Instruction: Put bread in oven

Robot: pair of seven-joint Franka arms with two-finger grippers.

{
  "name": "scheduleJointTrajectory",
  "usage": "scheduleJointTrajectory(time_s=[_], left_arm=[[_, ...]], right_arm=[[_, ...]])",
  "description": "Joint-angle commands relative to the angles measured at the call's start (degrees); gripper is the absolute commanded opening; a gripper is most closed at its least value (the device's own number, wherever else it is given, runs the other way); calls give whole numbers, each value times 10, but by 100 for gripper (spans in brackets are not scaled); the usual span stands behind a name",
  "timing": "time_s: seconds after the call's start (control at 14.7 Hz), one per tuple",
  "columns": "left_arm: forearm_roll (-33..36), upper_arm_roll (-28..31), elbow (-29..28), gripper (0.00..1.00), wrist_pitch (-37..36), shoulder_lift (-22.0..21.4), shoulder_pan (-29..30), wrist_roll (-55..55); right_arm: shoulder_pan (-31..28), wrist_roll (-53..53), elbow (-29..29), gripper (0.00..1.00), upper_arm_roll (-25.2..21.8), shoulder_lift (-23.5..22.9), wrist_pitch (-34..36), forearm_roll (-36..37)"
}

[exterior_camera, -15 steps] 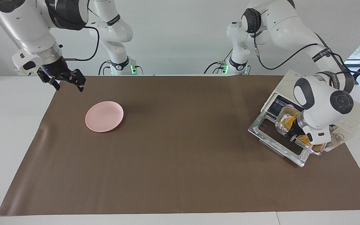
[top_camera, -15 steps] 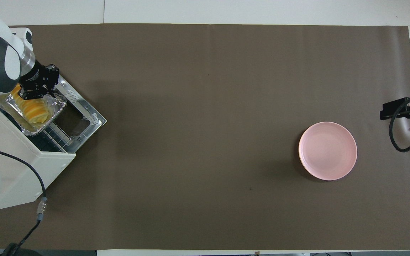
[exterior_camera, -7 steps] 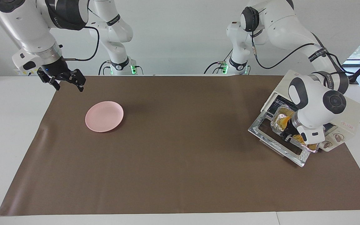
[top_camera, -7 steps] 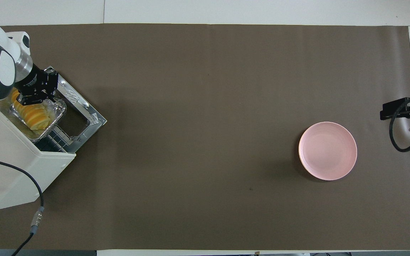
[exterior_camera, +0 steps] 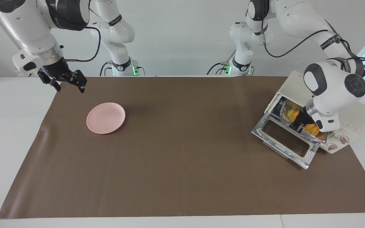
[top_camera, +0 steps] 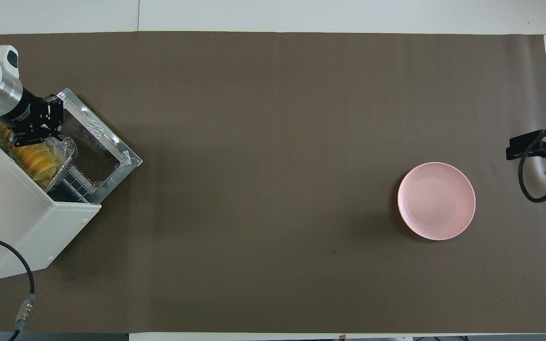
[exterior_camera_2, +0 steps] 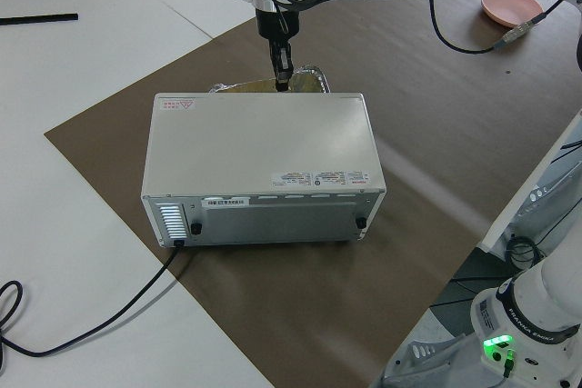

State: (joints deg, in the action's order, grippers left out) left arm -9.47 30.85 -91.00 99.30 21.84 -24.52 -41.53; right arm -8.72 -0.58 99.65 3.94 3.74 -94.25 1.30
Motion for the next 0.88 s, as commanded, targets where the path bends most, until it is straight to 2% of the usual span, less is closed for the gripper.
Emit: scheduleJointTrajectory(time_s=[0.0, 0.14, 0.82], left_arm=[[43, 4, -43, 0, 23, -27, -5, 8], [68, 3, -84, 0, 55, -48, -13, 7], [71, 3, -125, 0, 69, -68, -22, 7]], right_arm=[[-8, -5, 1, 100, 7, 3, 5, 5], [-8, -5, 1, 100, 7, 3, 5, 5], [-8, -5, 1, 100, 6, 3, 5, 5]])
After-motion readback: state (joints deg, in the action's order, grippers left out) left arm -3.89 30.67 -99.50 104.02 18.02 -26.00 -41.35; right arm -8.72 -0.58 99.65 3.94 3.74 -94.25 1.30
